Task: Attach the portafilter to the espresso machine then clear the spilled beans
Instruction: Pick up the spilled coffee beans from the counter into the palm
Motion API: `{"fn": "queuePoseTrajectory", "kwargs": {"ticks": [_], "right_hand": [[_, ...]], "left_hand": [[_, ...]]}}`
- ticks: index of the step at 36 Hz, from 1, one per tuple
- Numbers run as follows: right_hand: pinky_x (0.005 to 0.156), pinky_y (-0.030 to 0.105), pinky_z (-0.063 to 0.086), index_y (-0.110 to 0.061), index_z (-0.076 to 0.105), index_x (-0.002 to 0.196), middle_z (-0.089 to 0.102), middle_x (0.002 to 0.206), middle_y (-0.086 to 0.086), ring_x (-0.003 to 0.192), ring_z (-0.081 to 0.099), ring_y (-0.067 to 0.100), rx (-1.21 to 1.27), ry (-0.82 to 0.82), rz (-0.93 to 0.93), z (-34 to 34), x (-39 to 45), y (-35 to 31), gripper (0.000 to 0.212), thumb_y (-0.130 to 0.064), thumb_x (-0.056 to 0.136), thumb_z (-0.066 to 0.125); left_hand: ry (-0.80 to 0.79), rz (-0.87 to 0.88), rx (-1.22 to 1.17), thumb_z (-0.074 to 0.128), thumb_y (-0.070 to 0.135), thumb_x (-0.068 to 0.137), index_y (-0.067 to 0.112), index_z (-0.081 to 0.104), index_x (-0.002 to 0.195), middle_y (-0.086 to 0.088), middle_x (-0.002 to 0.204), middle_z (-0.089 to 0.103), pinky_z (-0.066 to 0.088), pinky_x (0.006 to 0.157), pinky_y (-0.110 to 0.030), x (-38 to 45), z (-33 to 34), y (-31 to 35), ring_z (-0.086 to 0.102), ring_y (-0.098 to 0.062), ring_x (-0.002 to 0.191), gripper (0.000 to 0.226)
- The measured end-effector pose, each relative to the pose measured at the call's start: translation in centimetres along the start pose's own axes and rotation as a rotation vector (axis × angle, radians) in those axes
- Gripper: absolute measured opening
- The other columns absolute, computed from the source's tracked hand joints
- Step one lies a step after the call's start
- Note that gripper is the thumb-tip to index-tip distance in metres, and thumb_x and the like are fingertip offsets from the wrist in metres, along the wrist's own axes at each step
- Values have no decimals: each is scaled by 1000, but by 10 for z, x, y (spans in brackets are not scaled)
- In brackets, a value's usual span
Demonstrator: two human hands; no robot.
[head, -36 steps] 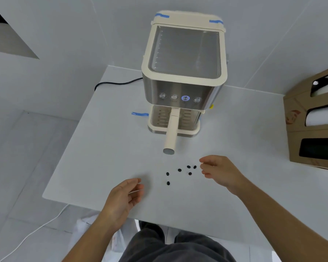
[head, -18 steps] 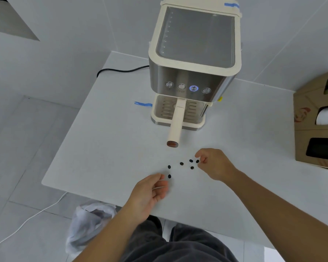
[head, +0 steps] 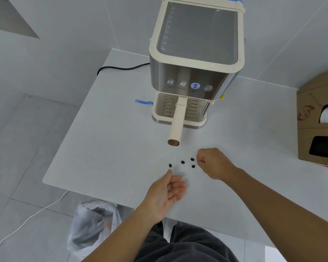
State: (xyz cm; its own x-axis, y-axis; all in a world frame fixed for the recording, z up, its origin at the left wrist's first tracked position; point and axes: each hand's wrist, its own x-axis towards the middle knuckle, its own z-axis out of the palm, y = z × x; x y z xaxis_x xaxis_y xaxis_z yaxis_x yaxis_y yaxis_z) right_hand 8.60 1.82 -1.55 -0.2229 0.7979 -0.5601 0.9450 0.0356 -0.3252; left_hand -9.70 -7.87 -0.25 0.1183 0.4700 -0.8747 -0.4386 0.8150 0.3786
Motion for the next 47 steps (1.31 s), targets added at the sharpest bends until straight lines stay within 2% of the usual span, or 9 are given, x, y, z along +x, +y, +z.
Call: {"fn": "queuePoseTrajectory", "kwargs": {"ticks": [7,14,19,23,29,35,39,42,47], "right_hand": [[61,9,47,-23,67,75,69,77,-7,70,62,5,287,34,-65,5,-34,-21,11,-15,82,64],[64,14,50,-31,69,80,67,76,-13,72,65,5,386,-25,-163,20,-58,-41,11,-21,85,69],[70,13,53,-27,75,93,73,85,-13,77,67,0,418,-28,-159,20,-57,-37,11,-25,86,67],[64,6,44,-22,74,94,68,83,-13,73,62,-3,375,75,-58,20,-45,-17,11,-20,87,65],[70,28,56,-19,71,104,72,92,-1,78,67,18,278,92,64,21,-24,2,18,-18,89,61],[66,26,49,-18,68,110,61,87,-4,74,60,18,193,71,49,24,-8,2,21,-16,91,58],[66,33,54,-23,66,89,60,83,-4,74,61,22,127,55,18,23,-2,-2,10,-18,90,58],[70,38,56,-32,52,69,56,77,-9,75,62,21,75,7,9,20,-2,-5,25,-18,89,56],[75,34,56,-25,59,77,61,82,-6,81,64,19,127,-77,-70,12,-11,-16,13,-17,87,62]], "left_hand": [[2,-10,-59,46,41,99,1,69,107,-17,103,75,56,86,-35,1,7,1,71,-27,98,47],[-40,-36,-127,38,40,102,-3,72,105,-17,103,76,53,94,-35,0,14,1,71,-26,102,54],[-27,-44,-117,40,41,101,-5,71,104,-18,98,76,56,88,-35,-1,13,2,73,-26,94,55],[47,-46,-51,46,43,98,-4,70,94,-12,73,71,58,73,-33,0,11,4,65,-22,69,53],[74,-41,-54,46,42,98,-3,70,92,-10,69,64,52,65,-30,-2,2,3,55,-19,63,51],[96,-32,-39,45,42,99,-4,70,95,-9,66,66,53,66,-31,0,-4,1,57,-19,62,53],[96,-34,-62,46,43,98,-5,70,97,-10,68,69,56,72,-32,2,-6,0,59,-20,66,54],[97,-32,-73,46,43,98,-5,70,98,-12,74,70,57,76,-34,4,-8,0,63,-22,70,54],[92,-21,-76,46,44,98,-4,71,100,-16,86,72,58,80,-35,5,-8,2,68,-26,83,53]]}}
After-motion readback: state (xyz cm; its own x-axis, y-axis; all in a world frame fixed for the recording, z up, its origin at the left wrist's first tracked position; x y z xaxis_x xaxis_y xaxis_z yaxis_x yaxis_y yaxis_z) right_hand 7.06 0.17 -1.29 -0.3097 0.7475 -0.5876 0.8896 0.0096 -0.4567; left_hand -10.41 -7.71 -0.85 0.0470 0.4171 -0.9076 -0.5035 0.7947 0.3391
